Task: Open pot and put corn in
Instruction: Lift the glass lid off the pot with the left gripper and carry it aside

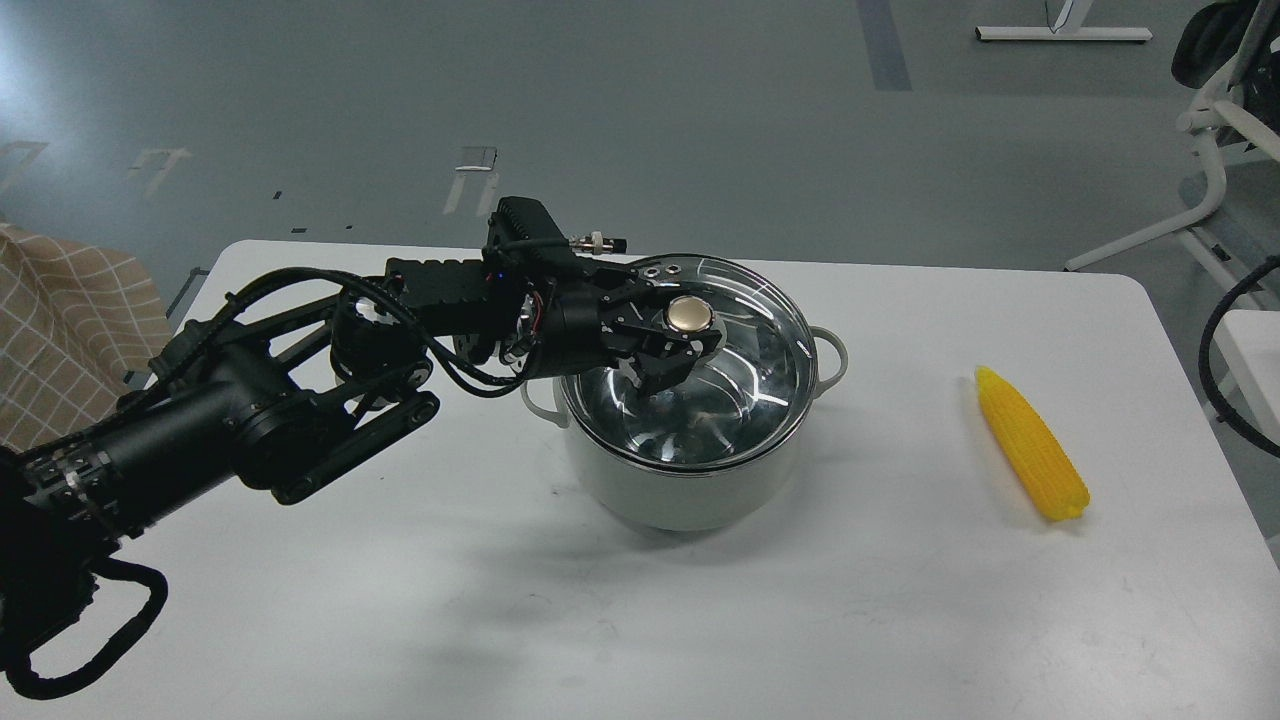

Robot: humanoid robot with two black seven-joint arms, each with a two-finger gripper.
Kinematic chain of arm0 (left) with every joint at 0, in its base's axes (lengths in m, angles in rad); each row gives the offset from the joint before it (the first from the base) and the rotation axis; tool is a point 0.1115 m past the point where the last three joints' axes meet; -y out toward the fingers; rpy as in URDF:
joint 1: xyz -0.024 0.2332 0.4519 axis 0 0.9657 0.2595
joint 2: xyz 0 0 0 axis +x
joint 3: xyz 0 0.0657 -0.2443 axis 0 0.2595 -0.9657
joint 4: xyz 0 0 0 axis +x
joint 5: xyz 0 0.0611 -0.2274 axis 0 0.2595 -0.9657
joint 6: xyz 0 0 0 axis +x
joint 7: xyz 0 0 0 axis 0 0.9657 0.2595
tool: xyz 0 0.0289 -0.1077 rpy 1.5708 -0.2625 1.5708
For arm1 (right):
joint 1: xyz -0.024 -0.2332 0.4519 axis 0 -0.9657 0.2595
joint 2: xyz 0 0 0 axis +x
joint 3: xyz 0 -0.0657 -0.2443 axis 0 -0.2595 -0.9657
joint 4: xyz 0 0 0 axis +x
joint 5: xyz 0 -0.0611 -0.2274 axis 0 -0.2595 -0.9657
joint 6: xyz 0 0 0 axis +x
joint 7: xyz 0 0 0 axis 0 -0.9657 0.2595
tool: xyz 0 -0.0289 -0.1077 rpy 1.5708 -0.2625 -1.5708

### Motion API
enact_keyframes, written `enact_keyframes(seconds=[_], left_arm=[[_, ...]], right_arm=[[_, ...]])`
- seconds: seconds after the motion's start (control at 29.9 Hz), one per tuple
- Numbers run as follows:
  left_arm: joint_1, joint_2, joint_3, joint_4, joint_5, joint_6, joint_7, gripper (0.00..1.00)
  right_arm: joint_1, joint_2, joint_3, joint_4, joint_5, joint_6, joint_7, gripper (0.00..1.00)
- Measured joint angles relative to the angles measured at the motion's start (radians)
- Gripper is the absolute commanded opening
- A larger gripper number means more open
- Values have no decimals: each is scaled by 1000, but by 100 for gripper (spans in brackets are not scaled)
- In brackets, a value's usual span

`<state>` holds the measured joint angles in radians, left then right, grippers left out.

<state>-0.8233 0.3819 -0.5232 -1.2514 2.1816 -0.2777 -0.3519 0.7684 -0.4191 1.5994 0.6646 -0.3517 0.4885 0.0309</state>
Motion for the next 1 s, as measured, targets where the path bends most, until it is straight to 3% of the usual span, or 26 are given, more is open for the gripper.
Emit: enact_keyframes(seconds=[0.23,0.4,0.53,0.64,0.87,1.0], left_arm=[[-14,10,-13,-26,0,1,0,29],[-60,57,-24,-122,0,-4,0,29],[-104,156,-24,-187,-39,-10,1,29],[-111,297,-30,-201,-87,1,-2,29],[30,640,-38,-202,-265,209,-15,29],[146,750,-36,-184,-298,279,-39,29]], right_arm=[[-1,-1,-1,1,0,0,0,100],[-3,-3,-2,1,0,0,0,100],[-3,-3,-4,1,0,0,0,100],[-3,-2,-7,0,0,0,0,100],[-42,-2,-9,1,0,0,0,100],[-67,-2,-9,3,0,0,0,100]])
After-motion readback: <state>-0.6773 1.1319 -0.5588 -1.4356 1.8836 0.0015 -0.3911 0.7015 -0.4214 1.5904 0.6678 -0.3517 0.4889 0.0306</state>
